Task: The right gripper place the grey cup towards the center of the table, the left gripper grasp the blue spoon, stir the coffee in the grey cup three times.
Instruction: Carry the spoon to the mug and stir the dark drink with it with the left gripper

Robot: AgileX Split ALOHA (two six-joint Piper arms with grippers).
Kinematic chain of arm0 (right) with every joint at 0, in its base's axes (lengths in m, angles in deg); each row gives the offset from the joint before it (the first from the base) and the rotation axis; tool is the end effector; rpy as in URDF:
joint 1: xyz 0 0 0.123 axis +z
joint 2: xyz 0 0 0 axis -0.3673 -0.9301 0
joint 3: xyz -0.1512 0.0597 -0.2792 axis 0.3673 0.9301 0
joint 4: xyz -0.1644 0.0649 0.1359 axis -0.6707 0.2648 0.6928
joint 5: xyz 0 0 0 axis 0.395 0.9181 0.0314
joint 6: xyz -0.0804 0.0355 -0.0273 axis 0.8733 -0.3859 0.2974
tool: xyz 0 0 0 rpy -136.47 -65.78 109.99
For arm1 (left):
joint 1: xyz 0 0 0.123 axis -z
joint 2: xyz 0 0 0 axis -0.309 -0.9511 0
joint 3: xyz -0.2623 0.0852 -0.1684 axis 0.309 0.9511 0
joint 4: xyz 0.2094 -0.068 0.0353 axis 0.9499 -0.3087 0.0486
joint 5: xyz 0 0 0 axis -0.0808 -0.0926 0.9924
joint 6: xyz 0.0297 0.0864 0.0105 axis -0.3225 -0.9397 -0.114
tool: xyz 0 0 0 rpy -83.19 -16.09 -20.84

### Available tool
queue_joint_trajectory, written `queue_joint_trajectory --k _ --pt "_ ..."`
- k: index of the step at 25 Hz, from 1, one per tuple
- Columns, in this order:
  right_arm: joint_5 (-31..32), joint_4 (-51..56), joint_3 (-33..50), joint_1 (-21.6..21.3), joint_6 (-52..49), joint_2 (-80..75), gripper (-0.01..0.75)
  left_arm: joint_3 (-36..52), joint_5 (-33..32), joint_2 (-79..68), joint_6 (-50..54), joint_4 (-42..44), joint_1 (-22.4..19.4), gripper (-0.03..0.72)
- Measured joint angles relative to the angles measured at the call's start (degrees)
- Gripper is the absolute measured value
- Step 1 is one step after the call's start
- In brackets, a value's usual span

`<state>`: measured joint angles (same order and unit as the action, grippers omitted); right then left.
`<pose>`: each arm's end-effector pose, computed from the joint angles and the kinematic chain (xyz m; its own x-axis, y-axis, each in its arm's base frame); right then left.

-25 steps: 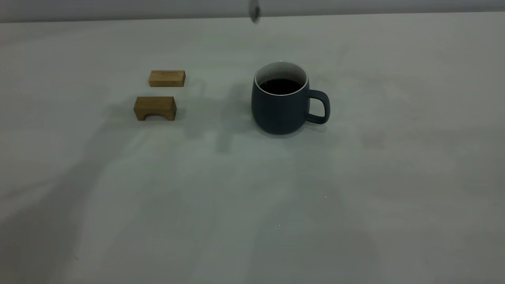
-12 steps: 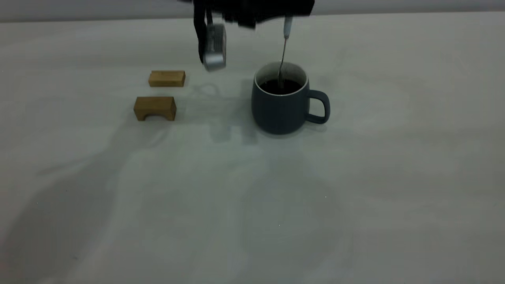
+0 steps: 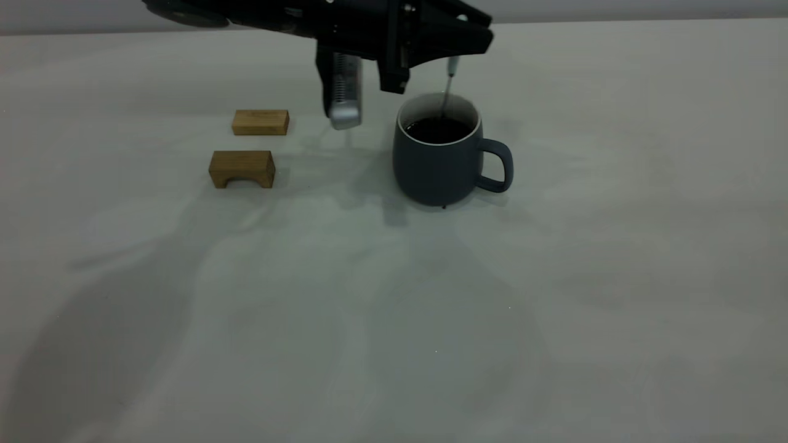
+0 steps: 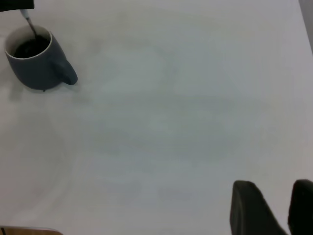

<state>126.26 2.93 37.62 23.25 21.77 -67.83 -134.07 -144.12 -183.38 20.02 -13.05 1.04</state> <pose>-0.0659 -0.0014 0.2503 -0.5622 -0.0601 -0.8248 -0.0598 0.9977 -0.0319 0.4460 -0.2334 0.0990 -0.1649 -0.3738 0.9127 -0.9720 -0.0954 -0.2147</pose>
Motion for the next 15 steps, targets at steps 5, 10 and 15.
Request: queue_joint_trajectory --k 5,10,15 --pt "0.00 0.00 0.00 0.00 0.00 0.00 0.237 0.00 -3.31 -0.76 10.95 1.83 0.44 0.143" --pt "0.00 0.00 0.00 0.00 0.00 0.00 0.237 -0.02 0.36 -0.27 15.97 5.31 -0.03 0.143" --pt "0.00 0.00 0.00 0.00 0.00 0.00 0.237 -0.02 5.43 0.62 4.59 4.10 -0.34 0.143"
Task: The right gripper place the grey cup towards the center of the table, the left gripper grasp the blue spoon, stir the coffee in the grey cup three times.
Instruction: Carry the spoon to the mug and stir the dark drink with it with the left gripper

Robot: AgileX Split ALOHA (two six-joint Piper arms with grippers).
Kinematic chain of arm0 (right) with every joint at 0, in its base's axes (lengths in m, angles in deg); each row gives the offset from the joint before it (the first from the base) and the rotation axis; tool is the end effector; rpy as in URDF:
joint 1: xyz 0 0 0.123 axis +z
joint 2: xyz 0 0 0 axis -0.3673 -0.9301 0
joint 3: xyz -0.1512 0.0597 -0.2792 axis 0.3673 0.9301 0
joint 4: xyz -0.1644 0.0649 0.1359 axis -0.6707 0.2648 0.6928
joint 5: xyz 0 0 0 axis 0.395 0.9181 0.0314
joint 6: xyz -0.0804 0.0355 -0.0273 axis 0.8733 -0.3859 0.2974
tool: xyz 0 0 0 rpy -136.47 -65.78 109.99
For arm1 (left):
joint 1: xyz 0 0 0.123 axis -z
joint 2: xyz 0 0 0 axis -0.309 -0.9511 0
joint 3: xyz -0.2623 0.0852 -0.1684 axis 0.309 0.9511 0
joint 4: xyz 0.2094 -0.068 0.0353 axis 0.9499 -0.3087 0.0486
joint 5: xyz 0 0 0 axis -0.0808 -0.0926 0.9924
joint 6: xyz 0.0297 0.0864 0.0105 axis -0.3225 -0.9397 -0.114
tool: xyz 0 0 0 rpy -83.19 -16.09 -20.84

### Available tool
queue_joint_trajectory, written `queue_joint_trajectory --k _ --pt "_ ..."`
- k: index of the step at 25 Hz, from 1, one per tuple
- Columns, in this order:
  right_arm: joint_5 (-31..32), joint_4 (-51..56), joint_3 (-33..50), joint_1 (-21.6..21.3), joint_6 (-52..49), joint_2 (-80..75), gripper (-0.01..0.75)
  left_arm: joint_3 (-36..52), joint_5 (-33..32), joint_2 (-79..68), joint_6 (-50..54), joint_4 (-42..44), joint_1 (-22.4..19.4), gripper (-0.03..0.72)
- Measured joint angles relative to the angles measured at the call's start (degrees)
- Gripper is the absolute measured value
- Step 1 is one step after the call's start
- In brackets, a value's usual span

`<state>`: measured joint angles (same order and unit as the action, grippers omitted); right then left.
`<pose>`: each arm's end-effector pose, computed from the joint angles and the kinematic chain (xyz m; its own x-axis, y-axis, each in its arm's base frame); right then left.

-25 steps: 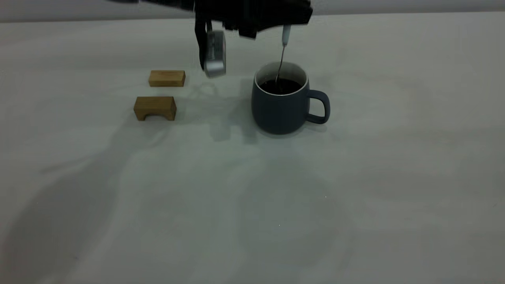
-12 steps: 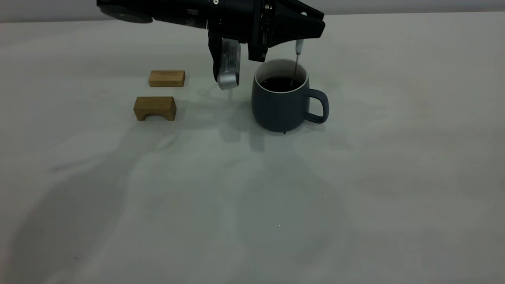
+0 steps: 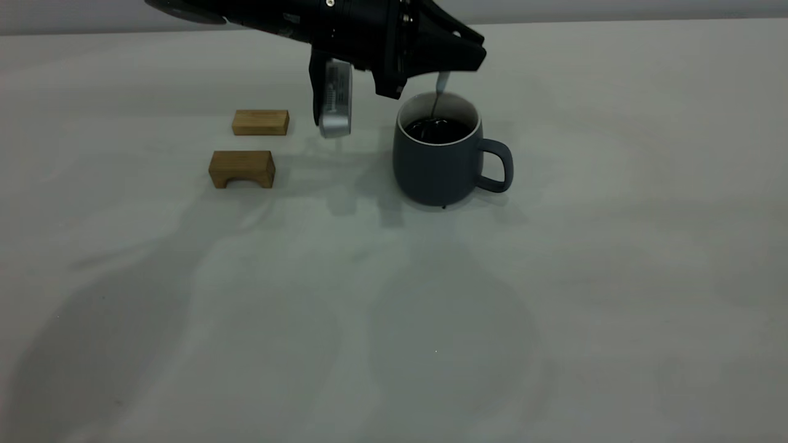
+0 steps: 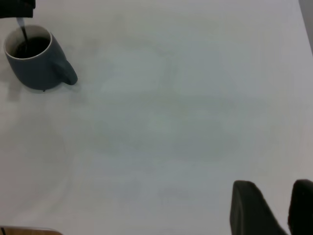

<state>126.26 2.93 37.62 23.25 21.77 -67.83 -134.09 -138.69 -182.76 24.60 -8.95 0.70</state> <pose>-0.0659 -0.0014 0.2503 -0.5622 -0.0601 -0.8248 -0.0598 0.9977 -0.0319 0.4500 -0.2265 0.0956 -0.1161 -0.4665 0.8769 -0.9726 -0.1256 -0.1957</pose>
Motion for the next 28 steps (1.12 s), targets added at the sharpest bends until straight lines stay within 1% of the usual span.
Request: queue_joint_trajectory --k 2,5,8,11,14,17,23,28 --pt "0.00 0.00 0.00 0.00 0.00 0.00 0.237 0.00 -0.38 0.00 -5.12 -1.55 0.00 0.143" --pt "0.00 0.00 0.00 0.00 0.00 0.00 0.237 0.00 -4.07 -0.67 -9.07 -3.38 0.12 0.143" --pt "0.00 0.00 0.00 0.00 0.00 0.00 0.237 0.00 -8.24 -1.31 -6.57 -3.72 0.17 0.143" --pt "0.00 0.00 0.00 0.00 0.00 0.00 0.237 0.00 -9.52 -1.48 0.19 -1.27 0.11 0.143" --pt "0.00 0.00 0.00 0.00 0.00 0.00 0.237 0.00 -9.29 -1.10 5.14 2.05 -0.57 0.143" --pt "0.00 0.00 0.00 0.00 0.00 0.00 0.237 0.00 -7.03 0.10 6.42 4.20 -1.80 0.143" --pt "0.00 0.00 0.00 0.00 0.00 0.00 0.237 0.00 -2.88 0.70 0.67 3.85 -2.55 0.143" --pt "0.00 0.00 0.00 0.00 0.00 0.00 0.237 0.00 -2.70 0.53 -4.08 -0.70 -0.72 0.143"
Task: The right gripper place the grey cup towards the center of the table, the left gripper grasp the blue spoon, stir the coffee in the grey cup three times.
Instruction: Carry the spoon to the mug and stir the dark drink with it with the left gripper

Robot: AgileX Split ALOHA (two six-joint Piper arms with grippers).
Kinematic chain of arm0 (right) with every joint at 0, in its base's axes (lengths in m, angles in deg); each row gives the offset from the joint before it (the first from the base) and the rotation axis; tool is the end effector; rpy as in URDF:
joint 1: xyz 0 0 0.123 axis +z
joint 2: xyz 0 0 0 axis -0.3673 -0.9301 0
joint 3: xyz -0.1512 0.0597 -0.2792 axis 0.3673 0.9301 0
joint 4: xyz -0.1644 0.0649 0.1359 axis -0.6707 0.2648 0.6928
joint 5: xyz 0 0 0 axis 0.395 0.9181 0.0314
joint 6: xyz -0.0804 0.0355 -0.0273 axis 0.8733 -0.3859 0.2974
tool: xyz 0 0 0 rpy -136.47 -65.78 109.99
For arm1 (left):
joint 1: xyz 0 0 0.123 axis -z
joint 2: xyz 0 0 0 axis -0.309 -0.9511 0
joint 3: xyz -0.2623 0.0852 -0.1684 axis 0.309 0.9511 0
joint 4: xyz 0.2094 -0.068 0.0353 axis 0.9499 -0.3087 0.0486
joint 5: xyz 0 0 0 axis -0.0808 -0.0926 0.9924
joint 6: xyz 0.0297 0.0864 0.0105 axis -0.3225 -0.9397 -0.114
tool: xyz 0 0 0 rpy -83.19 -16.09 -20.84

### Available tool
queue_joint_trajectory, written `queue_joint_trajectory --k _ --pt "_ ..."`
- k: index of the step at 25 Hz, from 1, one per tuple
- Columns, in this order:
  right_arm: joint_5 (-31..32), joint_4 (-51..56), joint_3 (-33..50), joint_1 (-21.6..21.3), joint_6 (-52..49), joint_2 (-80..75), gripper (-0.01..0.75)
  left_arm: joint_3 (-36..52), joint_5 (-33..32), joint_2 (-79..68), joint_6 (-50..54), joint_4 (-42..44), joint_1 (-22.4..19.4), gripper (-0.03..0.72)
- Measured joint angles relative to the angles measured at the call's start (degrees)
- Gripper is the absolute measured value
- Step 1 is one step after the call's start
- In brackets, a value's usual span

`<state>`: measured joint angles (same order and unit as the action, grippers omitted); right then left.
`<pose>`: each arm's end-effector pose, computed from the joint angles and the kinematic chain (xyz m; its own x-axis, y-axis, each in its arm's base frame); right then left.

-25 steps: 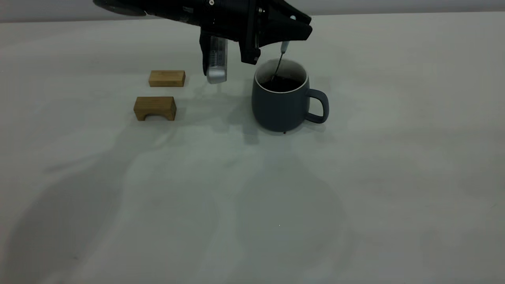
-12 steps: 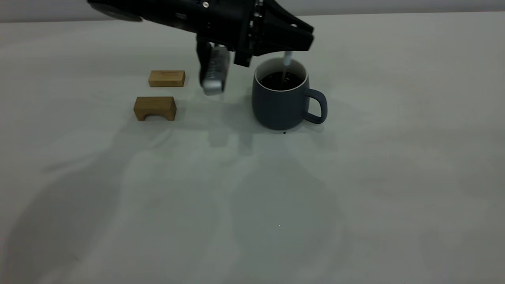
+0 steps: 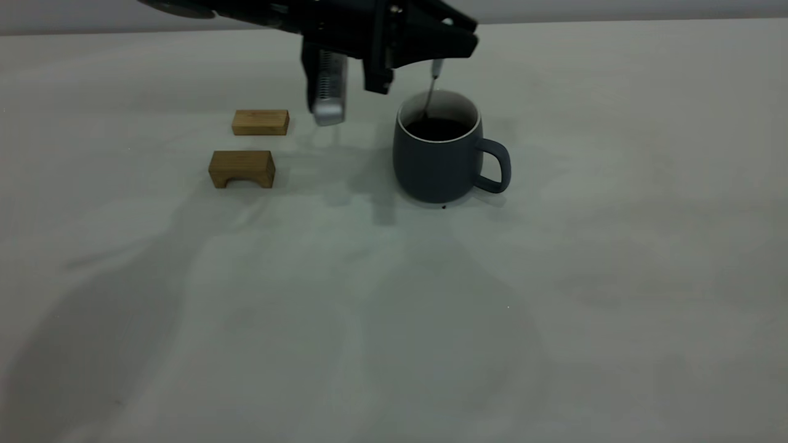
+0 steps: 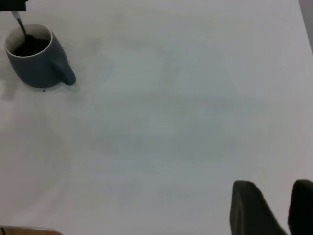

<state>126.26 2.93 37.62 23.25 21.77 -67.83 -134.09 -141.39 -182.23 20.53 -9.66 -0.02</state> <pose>-0.0659 -0.0014 0.2503 -0.5622 -0.0601 -0.8248 -0.0598 0.9977 -0.0319 0.4506 -0.2230 0.1033 -0.1880 -0.4340 0.8811 -0.9636 -0.0923 -0.2511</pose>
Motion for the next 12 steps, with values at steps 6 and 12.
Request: queue_joint_trajectory --k 6,12 --pt "0.00 0.00 0.00 0.00 0.00 0.00 0.237 0.00 -2.53 0.00 2.47 0.57 1.91 0.143" --pt "0.00 0.00 0.00 0.00 0.00 0.00 0.237 0.00 -1.85 0.00 4.74 8.84 1.32 0.143"
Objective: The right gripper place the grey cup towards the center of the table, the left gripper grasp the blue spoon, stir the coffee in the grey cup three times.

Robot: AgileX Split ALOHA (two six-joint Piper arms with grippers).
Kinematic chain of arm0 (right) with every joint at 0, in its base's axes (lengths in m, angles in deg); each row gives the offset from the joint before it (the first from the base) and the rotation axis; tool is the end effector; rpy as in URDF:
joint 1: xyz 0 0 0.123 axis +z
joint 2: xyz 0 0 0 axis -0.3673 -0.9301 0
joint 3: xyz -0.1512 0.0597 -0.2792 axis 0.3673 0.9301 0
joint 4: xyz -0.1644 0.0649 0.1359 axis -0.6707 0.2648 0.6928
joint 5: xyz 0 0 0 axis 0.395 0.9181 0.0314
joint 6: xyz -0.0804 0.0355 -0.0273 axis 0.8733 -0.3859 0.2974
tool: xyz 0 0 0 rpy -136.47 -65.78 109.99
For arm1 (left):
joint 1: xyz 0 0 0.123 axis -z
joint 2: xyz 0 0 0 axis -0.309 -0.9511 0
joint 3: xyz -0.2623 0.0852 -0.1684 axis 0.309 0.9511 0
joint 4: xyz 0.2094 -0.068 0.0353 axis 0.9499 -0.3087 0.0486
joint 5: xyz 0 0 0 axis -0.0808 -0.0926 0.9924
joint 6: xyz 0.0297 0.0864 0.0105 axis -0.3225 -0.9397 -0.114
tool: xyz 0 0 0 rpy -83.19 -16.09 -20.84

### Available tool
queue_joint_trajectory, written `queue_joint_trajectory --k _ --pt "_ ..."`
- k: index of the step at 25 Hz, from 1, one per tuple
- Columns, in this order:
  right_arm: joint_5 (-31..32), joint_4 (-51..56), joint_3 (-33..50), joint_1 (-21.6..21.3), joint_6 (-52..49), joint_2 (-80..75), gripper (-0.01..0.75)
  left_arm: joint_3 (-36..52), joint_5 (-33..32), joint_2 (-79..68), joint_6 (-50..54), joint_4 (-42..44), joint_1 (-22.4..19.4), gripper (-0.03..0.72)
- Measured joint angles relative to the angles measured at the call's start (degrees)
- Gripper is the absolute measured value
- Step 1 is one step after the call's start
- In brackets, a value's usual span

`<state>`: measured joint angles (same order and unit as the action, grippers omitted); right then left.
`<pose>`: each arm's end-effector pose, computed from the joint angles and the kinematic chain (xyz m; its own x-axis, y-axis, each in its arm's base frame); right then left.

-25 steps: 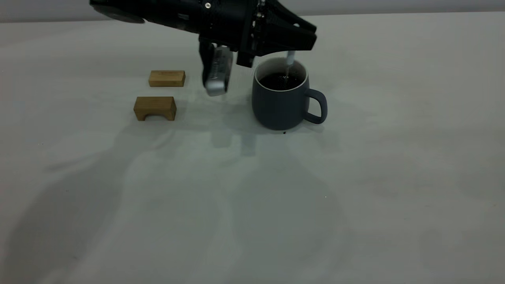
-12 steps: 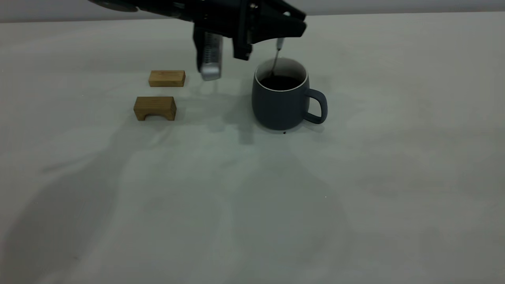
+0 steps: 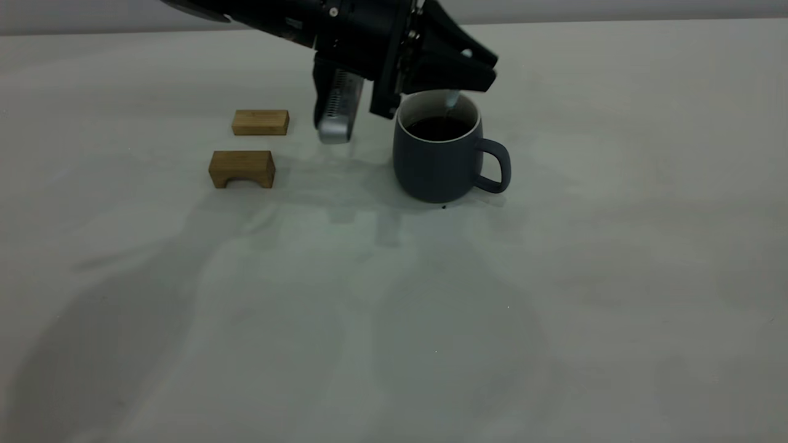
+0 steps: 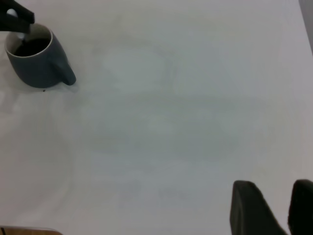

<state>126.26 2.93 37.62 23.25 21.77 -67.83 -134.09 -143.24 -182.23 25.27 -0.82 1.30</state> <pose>-0.0659 -0.0014 0.2503 -0.5622 -0.0601 -0.8248 -0.0598 0.9977 -0.0319 0.4356 -0.2315 0.0970 -0.2012 -0.4723 0.8582 -0.9775 0.0401 -0.2071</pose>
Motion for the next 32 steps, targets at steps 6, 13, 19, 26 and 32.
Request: queue_joint_trajectory --k 6,13,19,26,32 --pt "0.00 0.00 0.00 0.00 0.00 0.00 0.237 0.00 0.23 0.00 0.05 1.43 -1.77 0.172" --pt "0.00 0.00 0.00 0.00 0.00 0.00 0.237 0.00 0.32 0.39 -0.89 4.17 -2.00 0.411" --pt "0.00 -0.04 0.00 0.00 0.00 0.00 0.237 0.00 0.69 7.17 -1.05 25.90 -2.61 0.442" --pt "0.00 -0.04 0.00 0.00 0.00 0.00 0.237 0.00 -7.22 22.22 -3.83 60.46 -3.20 0.446" --pt "0.00 -0.04 0.00 0.00 0.00 0.00 0.237 0.54 -12.42 33.91 -11.96 86.63 -3.20 0.446"
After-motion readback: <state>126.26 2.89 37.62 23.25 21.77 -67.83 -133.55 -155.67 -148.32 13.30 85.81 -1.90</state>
